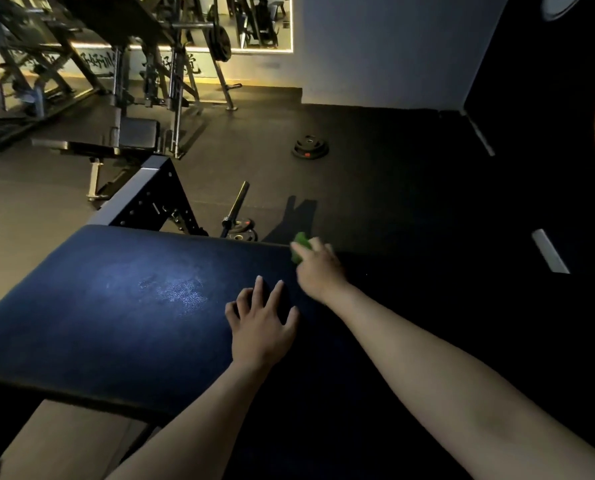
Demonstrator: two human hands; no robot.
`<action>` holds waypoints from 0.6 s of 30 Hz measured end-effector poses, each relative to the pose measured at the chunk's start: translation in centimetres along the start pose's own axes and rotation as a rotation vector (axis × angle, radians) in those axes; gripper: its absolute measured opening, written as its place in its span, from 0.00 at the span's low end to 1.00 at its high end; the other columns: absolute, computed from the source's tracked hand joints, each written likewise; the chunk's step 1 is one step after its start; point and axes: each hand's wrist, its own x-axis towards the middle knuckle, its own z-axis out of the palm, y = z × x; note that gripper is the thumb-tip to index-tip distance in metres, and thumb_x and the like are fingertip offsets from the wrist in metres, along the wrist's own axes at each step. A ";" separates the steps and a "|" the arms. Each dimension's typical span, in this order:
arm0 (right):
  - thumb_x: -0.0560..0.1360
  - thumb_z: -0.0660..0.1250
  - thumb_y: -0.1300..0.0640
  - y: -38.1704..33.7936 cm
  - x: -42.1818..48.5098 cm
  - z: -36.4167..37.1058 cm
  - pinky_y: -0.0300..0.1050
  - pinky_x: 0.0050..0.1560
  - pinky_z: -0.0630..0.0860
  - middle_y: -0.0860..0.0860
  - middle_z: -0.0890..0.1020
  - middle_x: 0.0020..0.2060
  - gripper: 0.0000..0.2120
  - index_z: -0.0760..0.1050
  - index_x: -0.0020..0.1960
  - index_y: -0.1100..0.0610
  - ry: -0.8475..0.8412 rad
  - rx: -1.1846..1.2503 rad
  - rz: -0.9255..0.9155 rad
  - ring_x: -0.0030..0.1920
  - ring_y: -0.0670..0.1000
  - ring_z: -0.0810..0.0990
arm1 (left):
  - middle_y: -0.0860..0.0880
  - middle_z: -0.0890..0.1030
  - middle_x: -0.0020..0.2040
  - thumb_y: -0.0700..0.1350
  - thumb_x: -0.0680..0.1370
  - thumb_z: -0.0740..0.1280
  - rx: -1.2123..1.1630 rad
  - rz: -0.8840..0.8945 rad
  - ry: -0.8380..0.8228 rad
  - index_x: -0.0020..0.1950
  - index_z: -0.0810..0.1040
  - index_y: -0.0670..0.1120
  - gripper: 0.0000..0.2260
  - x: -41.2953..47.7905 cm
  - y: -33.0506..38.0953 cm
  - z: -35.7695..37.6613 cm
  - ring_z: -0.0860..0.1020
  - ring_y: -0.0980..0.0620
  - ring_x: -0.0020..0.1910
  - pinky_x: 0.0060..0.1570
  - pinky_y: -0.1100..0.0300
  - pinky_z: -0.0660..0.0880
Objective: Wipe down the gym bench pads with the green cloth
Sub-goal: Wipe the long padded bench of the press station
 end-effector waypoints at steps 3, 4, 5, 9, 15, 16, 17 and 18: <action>0.80 0.57 0.56 -1.4 -0.6 1.4 0.57 0.69 0.59 0.53 0.63 0.72 0.24 0.63 0.76 0.46 -0.113 -0.141 -0.072 0.68 0.60 0.62 | 0.49 0.52 0.82 0.66 0.80 0.52 0.011 0.012 0.004 0.80 0.55 0.62 0.28 0.0 -0.1 0.0 0.50 0.45 0.78 0.74 0.42 0.46; 0.79 0.58 0.57 -0.8 -0.9 1.5 0.56 0.69 0.59 0.52 0.63 0.72 0.25 0.63 0.76 0.46 -0.107 -0.170 -0.048 0.68 0.60 0.62 | 0.49 0.52 0.82 0.66 0.80 0.52 0.011 0.015 0.007 0.79 0.56 0.61 0.28 -0.1 -0.1 0.0 0.50 0.45 0.78 0.74 0.42 0.46; 0.79 0.58 0.59 0.0 -1.1 1.3 0.56 0.69 0.60 0.52 0.63 0.72 0.26 0.63 0.76 0.46 -0.077 -0.177 -0.024 0.67 0.60 0.62 | 0.50 0.53 0.82 0.66 0.80 0.52 0.010 0.021 0.011 0.79 0.57 0.61 0.28 -0.1 -0.1 0.1 0.50 0.46 0.78 0.74 0.42 0.46; 0.80 0.55 0.61 4.6 -2.3 -0.2 0.53 0.64 0.66 0.52 0.67 0.65 0.22 0.71 0.70 0.46 0.074 -0.132 0.113 0.62 0.59 0.66 | 0.51 0.55 0.82 0.65 0.79 0.52 -0.013 0.049 0.014 0.78 0.59 0.61 0.27 -0.2 -0.3 0.1 0.50 0.47 0.77 0.75 0.42 0.46; 0.78 0.55 0.64 5.8 -3.6 -1.5 0.53 0.64 0.68 0.54 0.70 0.60 0.21 0.75 0.66 0.51 0.142 -0.019 0.290 0.58 0.59 0.67 | 0.52 0.57 0.81 0.66 0.77 0.51 -0.030 0.085 0.014 0.77 0.61 0.61 0.28 -0.1 -0.5 0.2 0.52 0.47 0.77 0.74 0.41 0.48; 0.78 0.55 0.63 5.1 -3.9 -1.2 0.52 0.63 0.68 0.55 0.71 0.60 0.20 0.76 0.66 0.52 0.149 -0.011 0.278 0.58 0.59 0.68 | 0.52 0.58 0.81 0.65 0.77 0.51 -0.030 0.089 0.016 0.77 0.62 0.61 0.28 -0.1 -0.5 0.2 0.52 0.47 0.77 0.74 0.41 0.49; 0.78 0.56 0.62 4.5 -4.5 -0.6 0.51 0.63 0.69 0.55 0.72 0.60 0.20 0.77 0.65 0.52 0.158 0.005 0.267 0.58 0.59 0.69 | 0.52 0.58 0.81 0.65 0.77 0.51 -0.033 0.096 0.014 0.77 0.62 0.61 0.27 -0.3 -0.5 0.3 0.53 0.47 0.77 0.74 0.41 0.49; 0.78 0.57 0.61 3.9 -5.2 -0.2 0.51 0.62 0.70 0.56 0.73 0.58 0.19 0.77 0.65 0.53 0.174 0.022 0.235 0.58 0.60 0.70 | 0.52 0.58 0.81 0.65 0.78 0.52 -0.037 0.100 0.018 0.77 0.62 0.61 0.27 -0.3 -0.5 0.3 0.53 0.47 0.77 0.74 0.41 0.49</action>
